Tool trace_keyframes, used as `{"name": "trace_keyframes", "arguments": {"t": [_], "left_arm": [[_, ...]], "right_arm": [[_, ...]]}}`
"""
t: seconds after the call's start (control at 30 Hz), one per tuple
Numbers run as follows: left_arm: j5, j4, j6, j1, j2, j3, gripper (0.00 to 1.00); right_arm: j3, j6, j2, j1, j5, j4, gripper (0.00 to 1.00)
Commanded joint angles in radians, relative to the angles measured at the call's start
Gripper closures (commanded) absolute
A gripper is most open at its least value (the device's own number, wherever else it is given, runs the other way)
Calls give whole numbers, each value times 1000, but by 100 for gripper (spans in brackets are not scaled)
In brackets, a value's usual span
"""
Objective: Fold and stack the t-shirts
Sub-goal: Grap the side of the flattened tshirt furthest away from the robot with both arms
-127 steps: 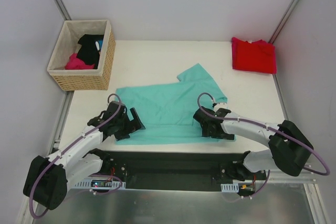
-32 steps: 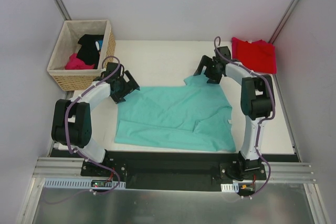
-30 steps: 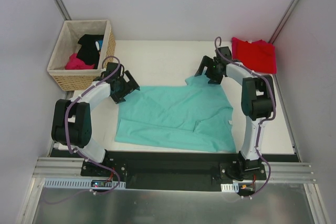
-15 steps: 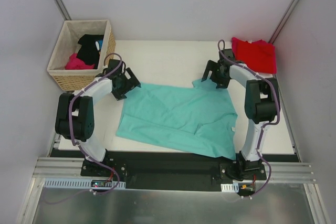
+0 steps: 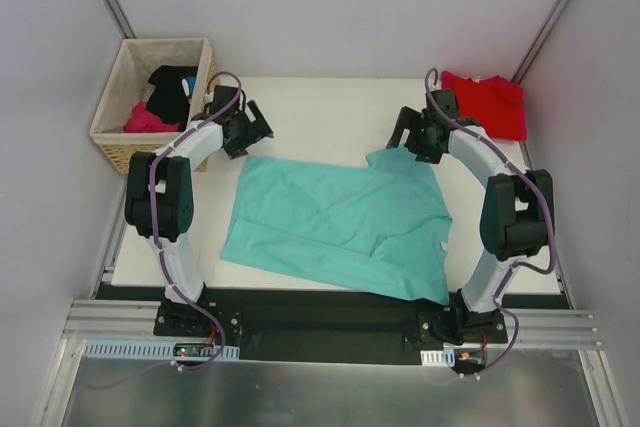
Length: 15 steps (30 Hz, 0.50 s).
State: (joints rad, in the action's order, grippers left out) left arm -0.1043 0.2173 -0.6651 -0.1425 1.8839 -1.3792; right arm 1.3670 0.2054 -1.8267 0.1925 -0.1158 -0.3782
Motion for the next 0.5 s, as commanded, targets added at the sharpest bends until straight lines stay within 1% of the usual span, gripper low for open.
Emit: {"name": "trace_keyframes", "arguments": {"t": [0.0,0.1,0.27,0.4,0.47], "left_arm": [[-9,19,9,11,30,-11,12],[-18,19,4,11,34,3,18],[-18,27,10,11,38,12,32],[-6,39,16,11,46,11,35],[-3,54,22,11,53,9,35]], "right_arm": [[-16,-1,95,12,8,2,4],[-11,0,95,16,10,-4,3],[-9,3,90,25,7,-7,3],[-11,5,87,30,7,-8,3],[-14,5,87,30,5,-10,3]]}}
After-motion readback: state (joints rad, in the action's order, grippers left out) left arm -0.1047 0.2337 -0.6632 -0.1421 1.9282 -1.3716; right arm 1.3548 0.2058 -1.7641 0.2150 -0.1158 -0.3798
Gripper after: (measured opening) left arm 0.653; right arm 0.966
